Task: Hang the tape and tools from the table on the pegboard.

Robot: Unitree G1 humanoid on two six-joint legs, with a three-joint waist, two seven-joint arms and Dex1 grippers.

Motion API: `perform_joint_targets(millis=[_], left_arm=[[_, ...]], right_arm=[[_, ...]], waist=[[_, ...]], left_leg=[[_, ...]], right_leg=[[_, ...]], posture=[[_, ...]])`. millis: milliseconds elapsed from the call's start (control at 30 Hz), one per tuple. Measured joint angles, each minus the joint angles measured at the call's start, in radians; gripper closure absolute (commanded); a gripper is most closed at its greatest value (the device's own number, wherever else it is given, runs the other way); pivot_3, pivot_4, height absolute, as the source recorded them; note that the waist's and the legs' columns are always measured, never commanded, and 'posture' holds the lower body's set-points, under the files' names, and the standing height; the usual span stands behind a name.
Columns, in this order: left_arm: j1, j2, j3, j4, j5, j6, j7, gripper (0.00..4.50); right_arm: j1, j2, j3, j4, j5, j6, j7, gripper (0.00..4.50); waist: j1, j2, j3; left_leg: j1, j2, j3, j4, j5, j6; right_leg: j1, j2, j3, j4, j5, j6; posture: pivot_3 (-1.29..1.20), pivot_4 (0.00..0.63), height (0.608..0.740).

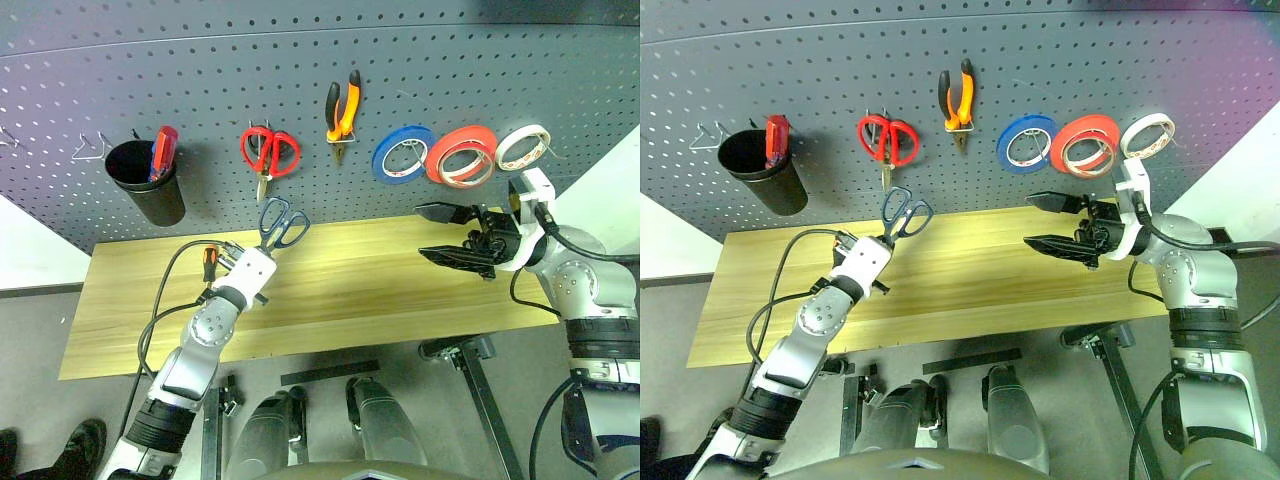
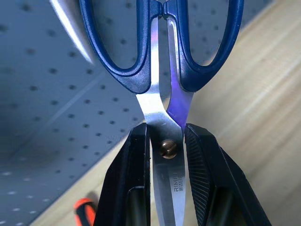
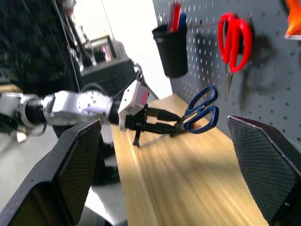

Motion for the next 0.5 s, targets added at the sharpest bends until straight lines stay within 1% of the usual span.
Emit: perform_joint_targets(millis=[200, 500], left_arm=[[0.038, 0.013, 0.011, -0.028, 0.019, -0.119, 0.014, 3.8], [0.038, 0.018, 0.056, -0.051, 0.064, -0.25, 0.065, 3.8]], right_arm=[[0.002, 0.007, -0.011, 0.002, 0.003, 0.0, -0.003, 0.0], [-0.001, 0.013, -0.012, 0.02, 0.002, -0.002, -0.007, 0.0]], waist=[[-0.001, 0.0, 0.0], [-0.001, 0.001, 0.0]], left_leg=[[0.0, 0.0, 0.0, 0.0, 0.0, 0.0], [0.0, 0.0, 0.001, 0.001, 0.0, 0.0]], right_leg=[[0.0, 0.0, 0.0, 0.0, 0.0, 0.0], [0.0, 0.0, 0.0, 0.001, 0.0, 0.0]], posture=[[-0.27, 0.201, 0.74], [-0.27, 0.2, 0.74]])
